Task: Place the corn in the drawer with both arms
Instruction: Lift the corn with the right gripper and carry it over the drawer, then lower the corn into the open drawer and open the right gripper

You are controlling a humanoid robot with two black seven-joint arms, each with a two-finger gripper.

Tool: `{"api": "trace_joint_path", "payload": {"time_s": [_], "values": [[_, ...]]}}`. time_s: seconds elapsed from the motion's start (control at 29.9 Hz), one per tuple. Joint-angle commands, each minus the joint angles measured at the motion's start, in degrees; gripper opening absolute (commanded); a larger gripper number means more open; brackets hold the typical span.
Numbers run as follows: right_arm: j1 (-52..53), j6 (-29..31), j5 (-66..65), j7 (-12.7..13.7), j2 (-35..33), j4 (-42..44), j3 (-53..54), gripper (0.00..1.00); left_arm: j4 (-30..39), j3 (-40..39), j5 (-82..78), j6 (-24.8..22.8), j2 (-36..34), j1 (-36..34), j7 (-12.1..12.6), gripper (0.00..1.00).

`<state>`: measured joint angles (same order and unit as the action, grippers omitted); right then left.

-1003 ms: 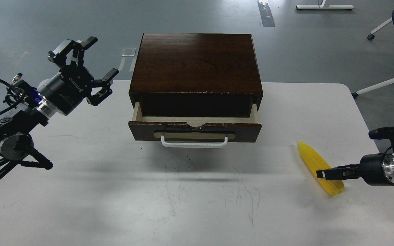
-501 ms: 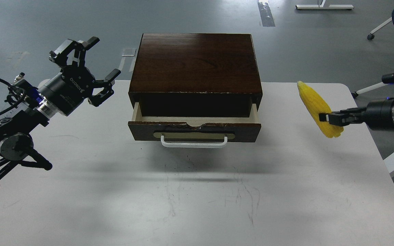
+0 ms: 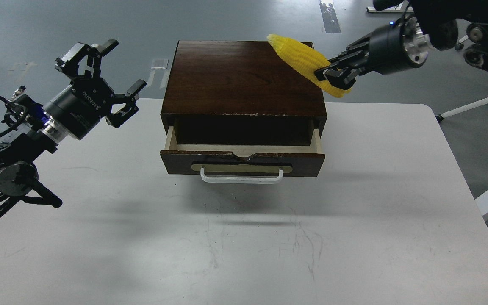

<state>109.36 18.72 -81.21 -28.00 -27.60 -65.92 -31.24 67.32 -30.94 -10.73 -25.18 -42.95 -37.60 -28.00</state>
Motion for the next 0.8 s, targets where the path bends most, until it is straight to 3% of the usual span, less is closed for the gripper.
{"api": "trace_joint_path", "payload": {"time_s": [0.0, 0.23, 0.6, 0.77], "values": [[2.1, -4.2, -0.4, 0.0, 6.6, -0.2, -2.7, 0.12, 0.1, -0.1, 0.0, 0.0, -0.4, 0.0, 0.0, 0.98], [3.4, -14.2, -1.9, 0.0, 15.4, -0.2, -9.0, 0.12, 0.4, -0.2, 0.0, 0.0, -1.4, 0.0, 0.0, 0.98], [3.3, -20.6, -3.9, 0.0, 20.9, -0.1, -14.4, 0.12, 0.8, -0.4, 0.0, -0.1, -2.1, 0.0, 0.0, 0.98], [3.0, -20.6, -3.8, 0.0, 20.9, -0.1, -15.0, 0.17, 0.9, -0.5, 0.0, -0.1, -2.3, 0.0, 0.0, 0.98]]}}
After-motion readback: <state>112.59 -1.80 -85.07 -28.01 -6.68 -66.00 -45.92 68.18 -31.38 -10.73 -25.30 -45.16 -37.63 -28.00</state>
